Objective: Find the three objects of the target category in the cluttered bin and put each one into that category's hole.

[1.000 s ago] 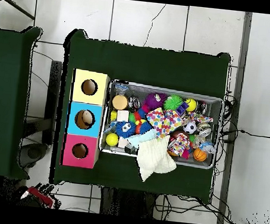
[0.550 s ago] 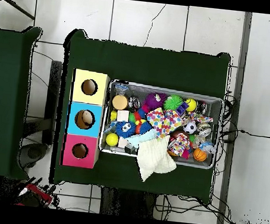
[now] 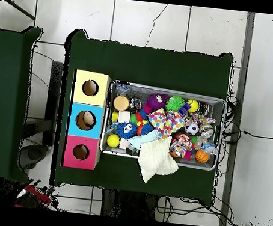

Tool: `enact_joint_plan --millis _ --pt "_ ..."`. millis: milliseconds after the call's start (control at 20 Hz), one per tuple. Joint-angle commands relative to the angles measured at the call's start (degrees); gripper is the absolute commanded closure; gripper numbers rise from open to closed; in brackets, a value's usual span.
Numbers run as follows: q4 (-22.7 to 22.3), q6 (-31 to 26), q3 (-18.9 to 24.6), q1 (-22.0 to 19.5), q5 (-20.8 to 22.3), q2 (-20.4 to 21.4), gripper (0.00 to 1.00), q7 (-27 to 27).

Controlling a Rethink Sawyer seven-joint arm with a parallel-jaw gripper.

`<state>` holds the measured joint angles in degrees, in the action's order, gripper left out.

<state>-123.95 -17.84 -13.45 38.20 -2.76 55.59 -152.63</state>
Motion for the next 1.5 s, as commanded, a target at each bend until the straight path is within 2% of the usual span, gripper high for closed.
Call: enact_joint_plan --millis 50,200,350,550,850,1100,1250,1500 --pt "-5.04 2.55 5.21 -3.23 0.06 -0.09 0.0 -3.67" --pt "-10.52 5.61 7.9 -8.65 1.65 2.43 0.0 -0.11" --pt "-14.99 9.29 11.24 -15.92 4.77 3.82 0.0 3.49" --pt "-18.07 13.1 15.04 -24.45 10.27 3.42 0.0 5.34" --pt "-18.76 15.65 17.08 -30.85 17.44 1.61 0.0 3.51" --pt "-19.48 17.12 18.69 -33.21 20.86 0.57 0.0 1.39" --pt "-19.7 22.52 18.23 -34.44 23.92 -4.05 0.0 -0.26" --pt "-18.21 34.03 15.63 -34.68 28.84 -15.34 0.0 -3.16"
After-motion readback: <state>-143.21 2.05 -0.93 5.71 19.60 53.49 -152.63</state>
